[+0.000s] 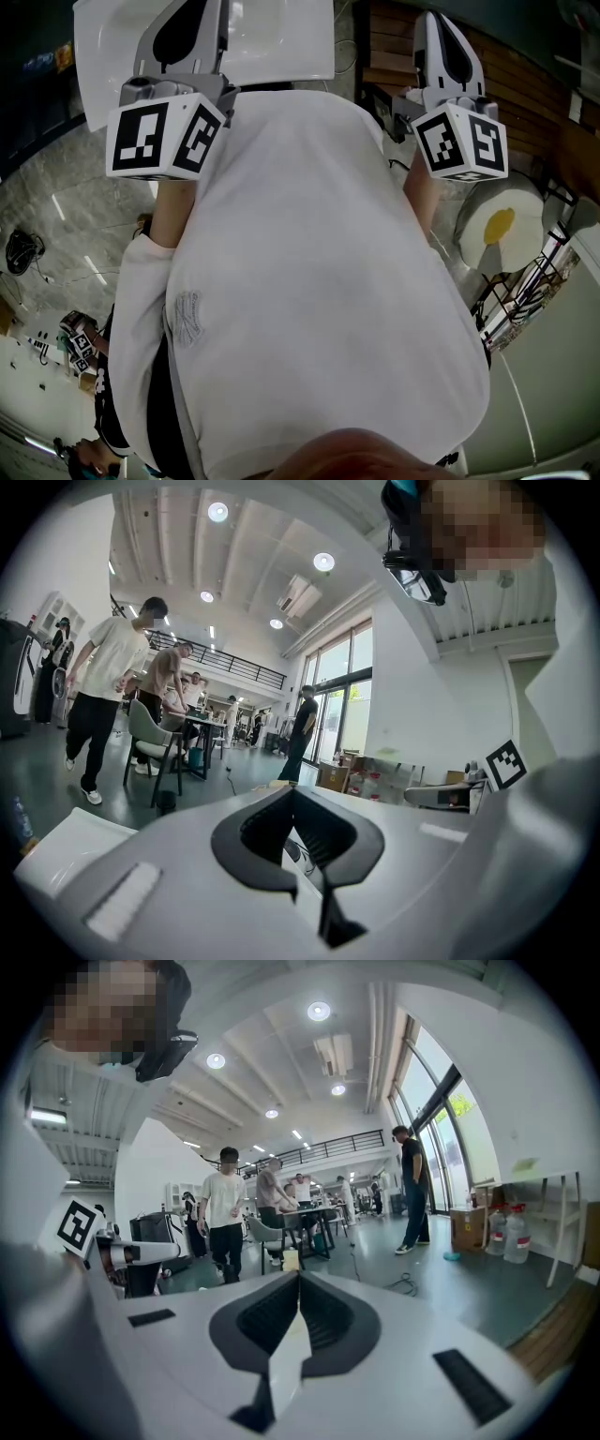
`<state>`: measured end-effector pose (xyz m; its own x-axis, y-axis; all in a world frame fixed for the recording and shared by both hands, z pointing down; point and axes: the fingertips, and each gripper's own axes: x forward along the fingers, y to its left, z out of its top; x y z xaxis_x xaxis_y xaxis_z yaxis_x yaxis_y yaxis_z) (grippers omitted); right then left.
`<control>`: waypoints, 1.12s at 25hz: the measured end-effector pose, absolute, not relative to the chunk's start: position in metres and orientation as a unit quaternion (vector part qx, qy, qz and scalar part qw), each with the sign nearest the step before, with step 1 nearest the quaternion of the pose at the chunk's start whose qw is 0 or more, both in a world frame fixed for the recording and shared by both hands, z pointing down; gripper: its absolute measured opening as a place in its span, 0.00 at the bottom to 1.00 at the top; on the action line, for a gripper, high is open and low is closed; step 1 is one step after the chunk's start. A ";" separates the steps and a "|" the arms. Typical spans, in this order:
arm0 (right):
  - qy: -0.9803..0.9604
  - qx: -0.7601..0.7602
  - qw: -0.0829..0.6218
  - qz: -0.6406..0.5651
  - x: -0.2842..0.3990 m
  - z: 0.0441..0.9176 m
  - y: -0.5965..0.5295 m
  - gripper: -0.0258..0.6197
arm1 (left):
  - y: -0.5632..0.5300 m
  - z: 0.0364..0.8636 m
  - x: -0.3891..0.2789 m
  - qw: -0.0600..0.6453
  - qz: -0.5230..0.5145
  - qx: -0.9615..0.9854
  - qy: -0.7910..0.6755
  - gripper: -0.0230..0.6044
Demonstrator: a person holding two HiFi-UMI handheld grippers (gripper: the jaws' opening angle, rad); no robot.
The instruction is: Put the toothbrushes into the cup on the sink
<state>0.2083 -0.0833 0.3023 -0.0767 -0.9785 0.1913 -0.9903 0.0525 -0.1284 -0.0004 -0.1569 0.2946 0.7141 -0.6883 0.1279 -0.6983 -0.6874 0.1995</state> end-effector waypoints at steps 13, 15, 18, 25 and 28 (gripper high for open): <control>-0.738 0.665 0.019 0.111 0.202 0.301 -0.091 0.06 | -0.155 0.300 0.007 0.123 0.023 0.919 -0.375 0.01; -0.739 0.664 0.018 0.110 0.203 0.300 -0.093 0.06 | -0.155 0.299 0.008 0.122 0.024 0.919 -0.375 0.01; -0.739 0.665 0.017 0.109 0.206 0.299 -0.093 0.06 | -0.156 0.299 0.008 0.122 0.024 0.918 -0.377 0.01; -0.741 0.662 0.017 0.109 0.208 0.299 -0.094 0.06 | -0.153 0.298 0.011 0.122 0.025 0.918 -0.378 0.01; -0.744 0.660 0.016 0.109 0.208 0.299 -0.095 0.06 | -0.155 0.298 0.011 0.121 0.025 0.917 -0.379 0.01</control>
